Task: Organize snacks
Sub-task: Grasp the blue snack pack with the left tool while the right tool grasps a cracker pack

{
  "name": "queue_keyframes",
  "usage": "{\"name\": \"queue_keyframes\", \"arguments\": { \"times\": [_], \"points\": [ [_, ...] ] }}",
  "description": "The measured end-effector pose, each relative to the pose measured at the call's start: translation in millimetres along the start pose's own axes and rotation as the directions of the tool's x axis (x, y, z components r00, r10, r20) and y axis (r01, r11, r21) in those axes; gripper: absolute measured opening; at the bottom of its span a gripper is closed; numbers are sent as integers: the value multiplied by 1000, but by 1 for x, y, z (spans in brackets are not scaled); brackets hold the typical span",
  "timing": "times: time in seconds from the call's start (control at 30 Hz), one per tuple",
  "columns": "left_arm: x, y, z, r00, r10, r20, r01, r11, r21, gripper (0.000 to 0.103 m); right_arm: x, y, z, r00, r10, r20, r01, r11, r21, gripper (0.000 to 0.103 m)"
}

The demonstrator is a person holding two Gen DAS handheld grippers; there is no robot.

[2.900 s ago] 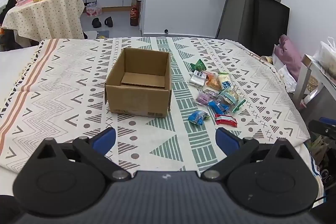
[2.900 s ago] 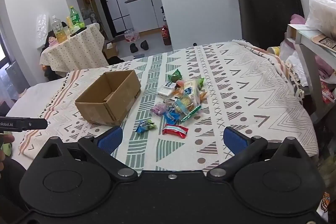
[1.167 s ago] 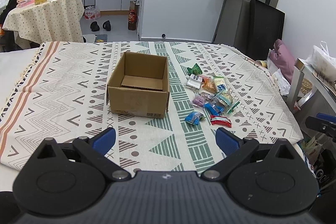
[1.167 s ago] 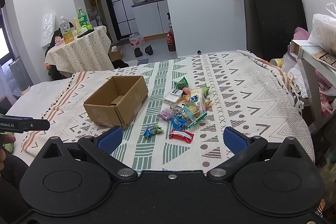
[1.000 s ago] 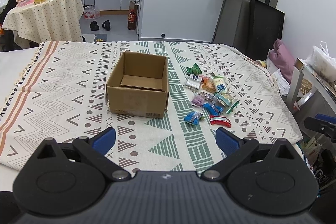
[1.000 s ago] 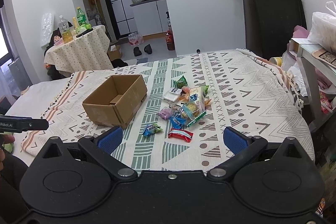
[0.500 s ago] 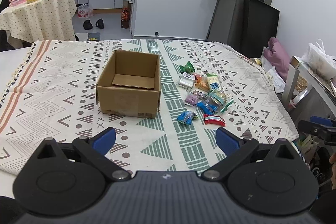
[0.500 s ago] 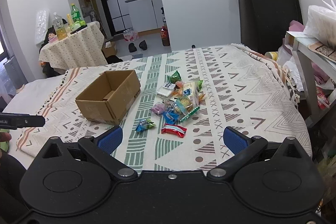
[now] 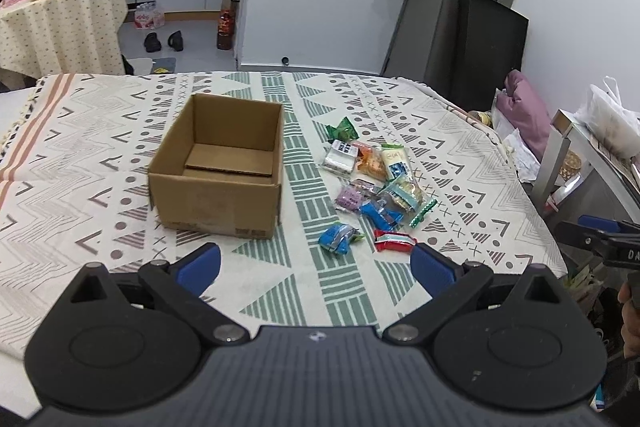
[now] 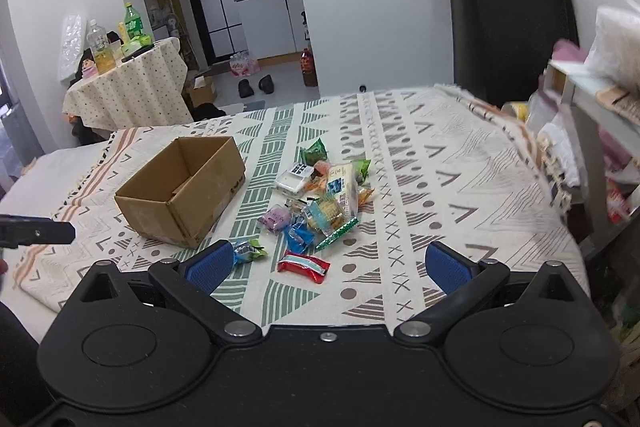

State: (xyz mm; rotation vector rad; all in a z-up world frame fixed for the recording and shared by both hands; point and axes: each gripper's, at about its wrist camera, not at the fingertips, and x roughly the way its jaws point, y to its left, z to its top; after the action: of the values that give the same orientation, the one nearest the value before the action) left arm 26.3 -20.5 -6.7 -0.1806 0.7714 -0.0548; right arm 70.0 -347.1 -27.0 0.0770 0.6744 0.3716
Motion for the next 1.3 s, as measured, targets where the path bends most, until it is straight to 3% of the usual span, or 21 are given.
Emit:
{"name": "queue_keyframes", "arguments": {
  "times": [0.13, 0.67, 0.8, 1.03, 1.3],
  "points": [
    [21, -5, 5, 1000, -10, 0, 10, 1000, 4, 101, 17, -6, 5, 999, -24, -24, 23, 1000, -17, 103],
    [111, -18, 17, 996, -54, -67, 54, 999, 0, 91, 95, -19, 38, 986, 35, -162, -44, 998, -49, 98],
    [134, -21, 16, 995, -64, -83, 65, 998, 6, 89, 108, -24, 35, 980, 66, -186, -65, 998, 11, 98],
    [176, -13, 10, 988, -79, -130, 75, 997, -32, 85, 128, -23, 37, 982, 49, -181, -65, 995, -80, 95],
    [216, -12, 2, 982, -80, -171, 80, 997, -4, 75, 168, -16, 31, 987, 45, -155, -66, 989, -134, 88]
  ]
}}
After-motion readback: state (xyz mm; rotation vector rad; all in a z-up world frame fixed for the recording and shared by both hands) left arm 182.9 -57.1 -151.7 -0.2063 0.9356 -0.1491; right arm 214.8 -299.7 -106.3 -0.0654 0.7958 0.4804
